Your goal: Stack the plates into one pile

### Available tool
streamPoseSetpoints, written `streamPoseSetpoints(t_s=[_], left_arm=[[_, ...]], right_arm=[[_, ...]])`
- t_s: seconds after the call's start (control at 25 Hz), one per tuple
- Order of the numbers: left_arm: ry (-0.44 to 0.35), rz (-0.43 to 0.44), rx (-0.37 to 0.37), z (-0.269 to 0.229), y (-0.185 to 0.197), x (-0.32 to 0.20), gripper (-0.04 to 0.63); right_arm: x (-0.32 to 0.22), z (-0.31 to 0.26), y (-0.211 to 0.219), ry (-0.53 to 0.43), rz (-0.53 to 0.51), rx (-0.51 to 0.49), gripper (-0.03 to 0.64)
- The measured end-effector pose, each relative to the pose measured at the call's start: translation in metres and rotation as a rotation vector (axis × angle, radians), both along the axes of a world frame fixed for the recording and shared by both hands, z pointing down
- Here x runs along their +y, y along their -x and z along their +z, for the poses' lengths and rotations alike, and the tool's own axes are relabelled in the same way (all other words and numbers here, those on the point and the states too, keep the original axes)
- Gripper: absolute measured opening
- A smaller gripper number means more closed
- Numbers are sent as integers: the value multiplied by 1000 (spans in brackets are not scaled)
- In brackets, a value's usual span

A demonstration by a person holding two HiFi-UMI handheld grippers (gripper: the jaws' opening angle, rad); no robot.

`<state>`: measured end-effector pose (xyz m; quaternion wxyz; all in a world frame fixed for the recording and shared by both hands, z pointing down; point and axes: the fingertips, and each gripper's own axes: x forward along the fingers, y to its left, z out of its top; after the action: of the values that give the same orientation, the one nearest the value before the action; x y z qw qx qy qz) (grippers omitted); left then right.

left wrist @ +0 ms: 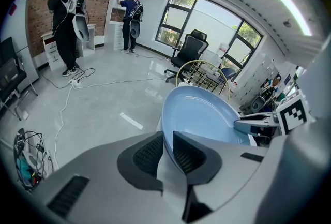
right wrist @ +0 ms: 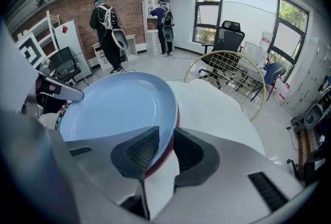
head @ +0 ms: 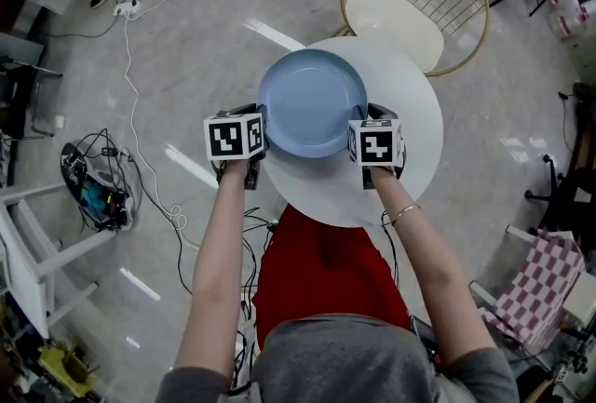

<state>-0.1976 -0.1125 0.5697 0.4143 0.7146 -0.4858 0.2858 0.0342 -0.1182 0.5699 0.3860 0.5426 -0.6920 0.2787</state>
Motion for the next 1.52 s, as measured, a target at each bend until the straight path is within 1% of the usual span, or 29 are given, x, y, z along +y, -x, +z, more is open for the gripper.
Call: streamPoseSetpoints(t_s=[0.16, 0.4, 0.48, 0.64, 0.72, 0.92, 1.08, 1.24, 1.4, 1.52], left_arm=[[-3, 0, -2, 0, 1, -1, 72], [-8, -16, 6, 2, 6, 0, 83], [-3, -21, 8, 5, 8, 1, 83], [2, -26, 10, 5, 7, 1, 83], [0, -31, 18, 4, 6, 2, 83], [-30, -39, 23, -6, 7, 1, 81], [-72, -29, 24, -19, 4, 2, 69], [-111, -17, 37, -35, 0, 5, 66], [-147, -32, 61, -49, -5, 9, 54], [-179, -37, 63, -57, -7, 12, 35]], right_arm=[[-1, 2, 0, -12, -9, 1, 101], [-1, -1, -8, -34, 23, 3, 101], [-1, -2, -8, -41, 17, 1, 101], [-9, -11, -8, -101, -11, 21, 101], [-11, -16, -9, -127, -1, 14, 101], [-14, -22, -15, -148, 33, -2, 101], [-12, -37, -15, -186, 50, -42, 101], [-4, -54, -17, -223, 91, -99, 101], [4, -70, -22, -265, 116, -151, 101], [9, -80, -21, -297, 119, -198, 101]])
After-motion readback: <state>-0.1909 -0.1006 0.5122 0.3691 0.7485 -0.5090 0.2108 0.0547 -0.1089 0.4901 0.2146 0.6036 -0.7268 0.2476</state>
